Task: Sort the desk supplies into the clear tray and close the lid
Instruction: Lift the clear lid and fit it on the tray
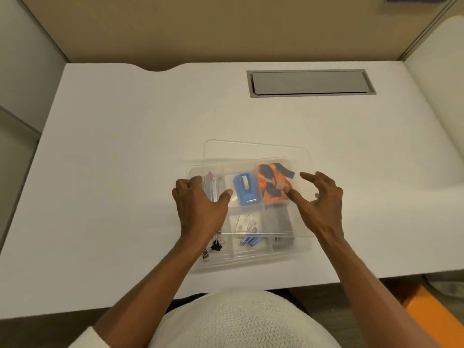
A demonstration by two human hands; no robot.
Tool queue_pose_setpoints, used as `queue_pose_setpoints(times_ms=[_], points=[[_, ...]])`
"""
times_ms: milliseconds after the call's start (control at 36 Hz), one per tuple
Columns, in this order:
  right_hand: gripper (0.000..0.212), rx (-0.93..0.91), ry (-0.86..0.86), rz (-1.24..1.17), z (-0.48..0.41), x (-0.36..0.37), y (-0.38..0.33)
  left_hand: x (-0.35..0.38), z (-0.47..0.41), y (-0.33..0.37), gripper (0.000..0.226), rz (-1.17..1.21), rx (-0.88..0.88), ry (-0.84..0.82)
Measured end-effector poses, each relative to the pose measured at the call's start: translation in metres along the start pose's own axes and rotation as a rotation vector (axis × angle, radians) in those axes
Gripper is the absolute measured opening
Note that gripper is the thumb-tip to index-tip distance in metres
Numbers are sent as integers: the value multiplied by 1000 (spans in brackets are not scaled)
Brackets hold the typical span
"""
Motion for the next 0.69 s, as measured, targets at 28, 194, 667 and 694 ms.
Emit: queue_pose_setpoints(times_ms=[28, 194, 667, 694], points=[[60, 9, -10, -2, -1, -2, 5, 4, 3, 1, 80, -10, -8, -7], [66, -55, -95, 43, 6, 0, 18, 8, 24, -14, 77, -83, -39, 24], [79, -322, -164, 404, 31, 32, 22, 10, 33, -49, 59, -107, -152, 38], [81, -339, -156, 435, 32, 34, 23, 10, 32, -50, 55, -113, -144, 37]])
Point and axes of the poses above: each hand's wrist, its own z-axis away from the middle knuckle, its own x-axis out of the palm, y = z × x, the point moved 4 cm from there along -z, towards the middle knuckle, and after that the axes turned 11 degrees about x, right-handed, at the moved point
